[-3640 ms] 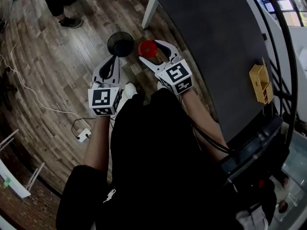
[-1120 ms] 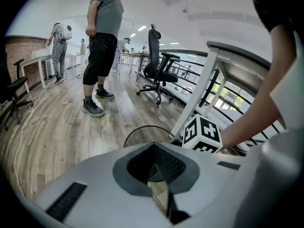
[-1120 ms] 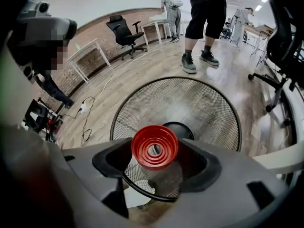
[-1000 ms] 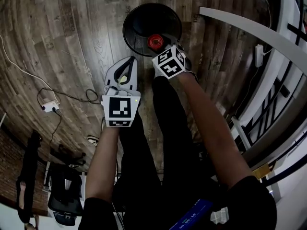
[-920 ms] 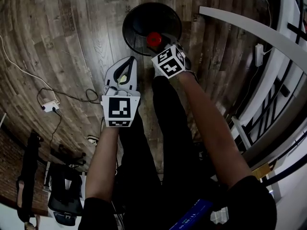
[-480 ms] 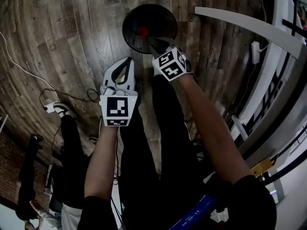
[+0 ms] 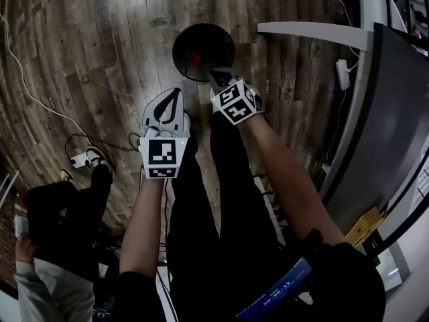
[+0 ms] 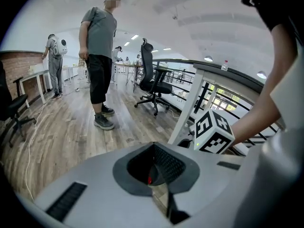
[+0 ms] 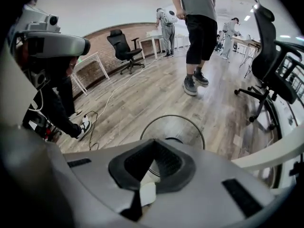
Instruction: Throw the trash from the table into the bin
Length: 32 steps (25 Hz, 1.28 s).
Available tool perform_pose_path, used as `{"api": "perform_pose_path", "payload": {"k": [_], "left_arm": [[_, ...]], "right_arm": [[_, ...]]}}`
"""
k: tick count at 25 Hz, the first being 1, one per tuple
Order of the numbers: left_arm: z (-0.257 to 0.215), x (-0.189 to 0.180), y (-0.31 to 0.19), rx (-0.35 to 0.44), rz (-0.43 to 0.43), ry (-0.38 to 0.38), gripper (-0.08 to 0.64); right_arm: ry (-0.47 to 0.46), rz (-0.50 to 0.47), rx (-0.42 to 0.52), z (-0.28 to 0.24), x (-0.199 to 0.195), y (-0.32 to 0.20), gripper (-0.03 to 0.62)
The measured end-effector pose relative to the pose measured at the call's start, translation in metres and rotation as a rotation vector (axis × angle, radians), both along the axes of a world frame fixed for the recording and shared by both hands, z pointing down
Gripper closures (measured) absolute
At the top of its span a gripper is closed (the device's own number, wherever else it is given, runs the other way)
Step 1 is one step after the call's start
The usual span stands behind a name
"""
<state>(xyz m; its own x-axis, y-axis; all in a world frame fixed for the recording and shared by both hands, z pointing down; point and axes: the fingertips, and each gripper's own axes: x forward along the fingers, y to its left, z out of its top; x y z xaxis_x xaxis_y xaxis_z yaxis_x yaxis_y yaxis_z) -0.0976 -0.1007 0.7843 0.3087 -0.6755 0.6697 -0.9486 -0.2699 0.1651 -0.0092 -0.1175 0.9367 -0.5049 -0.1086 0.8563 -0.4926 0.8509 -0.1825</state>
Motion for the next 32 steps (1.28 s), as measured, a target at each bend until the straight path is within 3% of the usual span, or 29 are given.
{"api": "perform_pose_path", "payload": {"k": [9, 19, 25, 32], "left_arm": [[-0.106, -0.005, 0.006, 0.063, 0.023, -0.001, 0.551], [-0.234, -0.002, 0.008, 0.178, 0.063, -0.005, 0.551], [-0.302, 0.007, 0.018, 0.245, 0.082, 0.003, 0.551], [-0.358, 0.015, 0.033, 0.312, 0.085, 0.011, 0.551]], "right_arm": [[-0.082, 0.097, 0.054, -0.129, -0.009, 0.005, 0.583], [-0.224, 0.166, 0.194, -0.296, -0.020, -0.004, 0.583], [-0.293, 0.194, 0.288, -0.388, -0.012, -0.002, 0.583], [-0.346, 0.236, 0.366, -0.459, 0.007, 0.012, 0.583]]}}
